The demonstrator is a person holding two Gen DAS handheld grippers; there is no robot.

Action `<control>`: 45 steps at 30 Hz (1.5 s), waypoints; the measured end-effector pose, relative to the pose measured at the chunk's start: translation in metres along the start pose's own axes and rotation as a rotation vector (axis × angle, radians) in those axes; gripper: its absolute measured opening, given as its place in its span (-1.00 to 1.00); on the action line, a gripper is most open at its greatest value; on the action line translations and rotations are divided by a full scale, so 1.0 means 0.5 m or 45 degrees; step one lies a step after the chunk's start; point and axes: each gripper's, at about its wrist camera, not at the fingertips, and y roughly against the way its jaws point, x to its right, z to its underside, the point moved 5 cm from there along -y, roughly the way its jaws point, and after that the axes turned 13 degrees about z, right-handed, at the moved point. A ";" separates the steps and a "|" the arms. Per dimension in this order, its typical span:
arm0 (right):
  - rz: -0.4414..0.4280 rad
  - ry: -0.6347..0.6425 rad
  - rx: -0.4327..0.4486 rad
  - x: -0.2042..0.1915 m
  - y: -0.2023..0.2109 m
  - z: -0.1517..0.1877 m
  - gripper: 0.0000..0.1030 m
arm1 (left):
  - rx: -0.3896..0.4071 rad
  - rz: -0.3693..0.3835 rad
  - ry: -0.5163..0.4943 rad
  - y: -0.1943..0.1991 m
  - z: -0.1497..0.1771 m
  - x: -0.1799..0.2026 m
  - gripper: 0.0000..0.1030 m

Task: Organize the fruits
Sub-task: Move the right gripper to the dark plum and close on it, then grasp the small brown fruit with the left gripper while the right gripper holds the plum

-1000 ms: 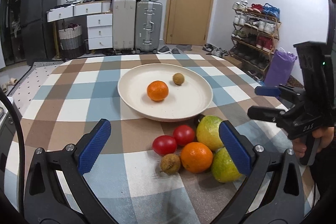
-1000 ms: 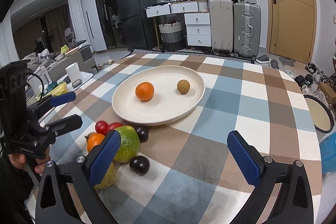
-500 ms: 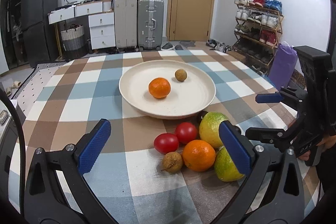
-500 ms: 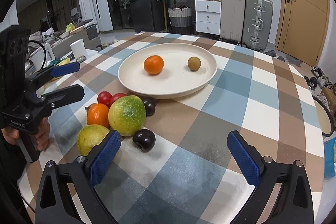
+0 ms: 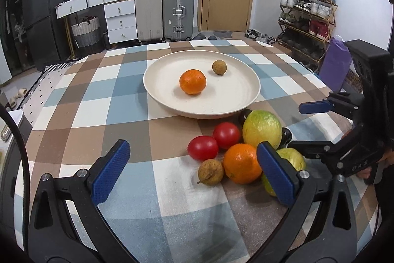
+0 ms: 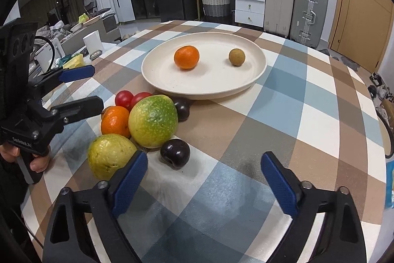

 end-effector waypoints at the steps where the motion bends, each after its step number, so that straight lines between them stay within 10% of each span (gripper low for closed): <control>1: 0.004 0.003 -0.003 -0.002 -0.001 0.000 0.72 | 0.003 -0.006 -0.003 0.002 0.001 -0.001 0.99; 37: -0.128 0.068 -0.008 -0.039 -0.002 -0.001 -0.46 | -0.231 -0.049 0.099 -0.042 0.048 -0.049 0.99; 45: -0.130 0.040 0.028 -0.026 0.011 -0.005 -0.47 | -0.258 -0.027 0.169 -0.049 0.058 -0.070 0.99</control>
